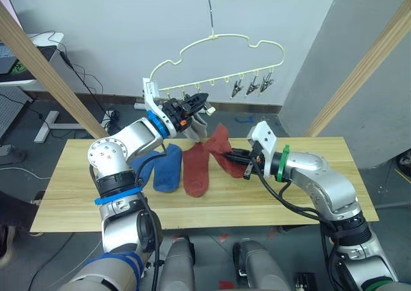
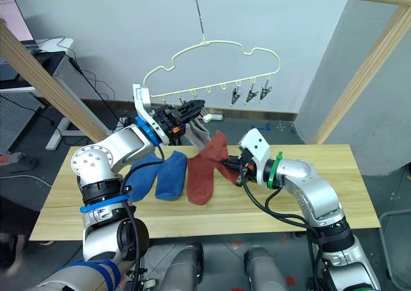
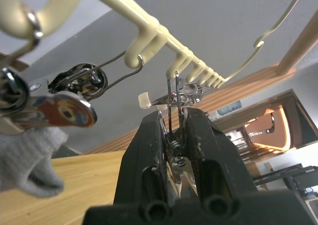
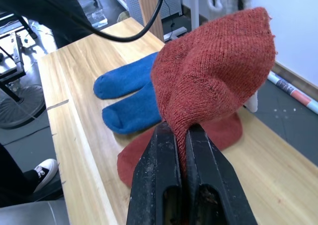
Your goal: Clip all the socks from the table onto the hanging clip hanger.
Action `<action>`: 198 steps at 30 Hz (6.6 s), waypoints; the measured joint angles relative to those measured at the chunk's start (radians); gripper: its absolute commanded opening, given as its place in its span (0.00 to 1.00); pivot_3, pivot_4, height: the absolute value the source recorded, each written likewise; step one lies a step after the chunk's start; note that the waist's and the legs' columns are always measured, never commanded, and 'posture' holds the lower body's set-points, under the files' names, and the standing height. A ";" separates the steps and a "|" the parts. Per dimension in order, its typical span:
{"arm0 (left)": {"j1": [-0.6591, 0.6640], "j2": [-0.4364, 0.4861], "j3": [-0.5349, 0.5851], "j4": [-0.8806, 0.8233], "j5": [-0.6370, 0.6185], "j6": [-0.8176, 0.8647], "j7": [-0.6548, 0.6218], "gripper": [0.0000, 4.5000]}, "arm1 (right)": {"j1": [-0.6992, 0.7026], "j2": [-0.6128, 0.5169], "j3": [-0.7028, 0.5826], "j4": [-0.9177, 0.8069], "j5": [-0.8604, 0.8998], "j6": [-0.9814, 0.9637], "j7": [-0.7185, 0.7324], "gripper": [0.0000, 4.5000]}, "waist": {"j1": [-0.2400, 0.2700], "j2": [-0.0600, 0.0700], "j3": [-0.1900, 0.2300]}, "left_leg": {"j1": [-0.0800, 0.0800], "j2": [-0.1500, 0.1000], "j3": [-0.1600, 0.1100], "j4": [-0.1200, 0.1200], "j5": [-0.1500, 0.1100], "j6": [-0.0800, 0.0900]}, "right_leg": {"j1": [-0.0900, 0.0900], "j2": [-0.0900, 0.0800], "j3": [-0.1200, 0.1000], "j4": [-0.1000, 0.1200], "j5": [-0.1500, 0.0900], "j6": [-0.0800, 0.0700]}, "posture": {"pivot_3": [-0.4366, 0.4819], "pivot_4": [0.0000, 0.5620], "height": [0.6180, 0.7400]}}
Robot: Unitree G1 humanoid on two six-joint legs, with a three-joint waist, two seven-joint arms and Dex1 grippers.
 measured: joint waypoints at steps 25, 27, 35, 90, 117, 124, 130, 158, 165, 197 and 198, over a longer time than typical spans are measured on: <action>0.012 0.042 -0.048 0.003 -0.030 -0.015 -0.023 0.07 | -0.073 0.022 0.008 0.008 0.036 0.021 -0.017 0.01 | 0.002 0.000 0.000 | -0.004 0.000 -0.001 -0.002 0.000 0.000 | 0.000 0.000 -0.001 -0.007 0.000 0.000 | 0.47 0.48 1.00; 0.014 0.044 -0.052 0.004 -0.030 -0.017 -0.030 0.07 | -0.073 0.022 0.011 0.012 0.036 0.020 -0.017 0.01 | 0.002 0.000 0.000 | -0.004 0.000 -0.002 -0.002 0.000 0.000 | 0.000 0.000 -0.001 -0.007 0.000 0.000 | 0.47 0.48 1.00; 0.020 0.038 -0.060 -0.005 -0.046 -0.026 -0.010 0.07 | -0.090 0.023 0.022 0.025 0.036 0.018 -0.017 0.01 | 0.002 0.000 0.000 | -0.004 0.000 -0.002 -0.002 0.000 0.000 | 0.000 0.000 -0.001 -0.007 0.000 0.000 | 0.48 0.48 1.00; 0.371 0.434 -0.321 -0.523 0.186 -0.151 -0.242 1.00 | 0.018 0.015 -0.079 0.071 0.030 0.016 -0.154 0.99 | 0.010 0.001 0.001 | -0.004 0.000 -0.001 -0.009 0.000 0.000 | -0.004 -0.002 0.001 -0.008 0.000 -0.001 | 0.54 0.46 1.00; 0.766 0.444 -0.302 -0.759 0.500 -0.649 -0.534 1.00 | -0.112 0.289 -0.133 0.129 -0.153 -0.222 -0.594 0.45 | 0.016 0.001 0.001 | -0.008 0.002 0.010 -0.015 0.000 0.000 | -0.016 -0.002 0.006 -0.007 0.001 -0.003 | 0.57 0.44 1.00; 0.761 0.425 -0.294 -0.785 0.494 -0.667 -0.525 1.00 | -0.169 0.333 -0.133 0.222 -0.181 -0.286 -0.629 0.45 | 0.018 0.001 0.001 | -0.008 0.002 0.010 -0.015 0.000 0.000 | -0.016 -0.001 0.006 -0.006 0.002 -0.004 | 0.57 0.45 1.00; 0.764 0.425 -0.293 -0.788 0.494 -0.666 -0.513 1.00 | -0.224 0.351 -0.141 0.301 -0.198 -0.324 -0.657 0.45 | 0.020 0.001 0.001 | -0.008 0.002 0.010 -0.015 0.000 0.000 | -0.016 -0.001 0.005 -0.006 0.002 -0.005 | 0.57 0.45 1.00; 0.767 0.421 -0.294 -0.795 0.494 -0.666 -0.492 1.00 | -0.350 0.421 -0.196 0.515 -0.193 -0.428 -0.695 0.45 | 0.030 0.001 0.001 | -0.008 0.002 0.010 -0.015 0.001 0.000 | -0.016 -0.001 0.005 -0.006 0.002 -0.006 | 0.59 0.48 1.00; 0.771 0.421 -0.294 -0.795 0.494 -0.666 -0.492 1.00 | -0.369 0.431 -0.213 0.532 -0.186 -0.440 -0.697 0.45 | 0.030 0.001 0.001 | -0.008 0.002 0.010 -0.015 0.001 0.000 | -0.016 -0.001 0.005 -0.006 0.002 -0.006 | 0.59 0.48 1.00; 0.772 0.411 -0.298 -0.795 0.495 -0.666 -0.490 1.00 | -0.377 0.438 -0.215 0.559 -0.175 -0.442 -0.696 0.41 | 0.030 0.001 0.001 | -0.008 0.002 0.010 -0.015 0.001 0.000 | -0.016 -0.001 0.005 -0.005 0.002 -0.006 | 0.60 0.48 1.00; 0.772 0.411 -0.299 -0.795 0.495 -0.666 -0.490 1.00 | -0.377 0.438 -0.215 0.559 -0.173 -0.442 -0.696 0.36 | 0.030 0.001 0.001 | -0.008 0.002 0.010 -0.015 0.001 0.000 | -0.016 -0.001 0.005 -0.005 0.002 -0.006 | 0.60 0.48 1.00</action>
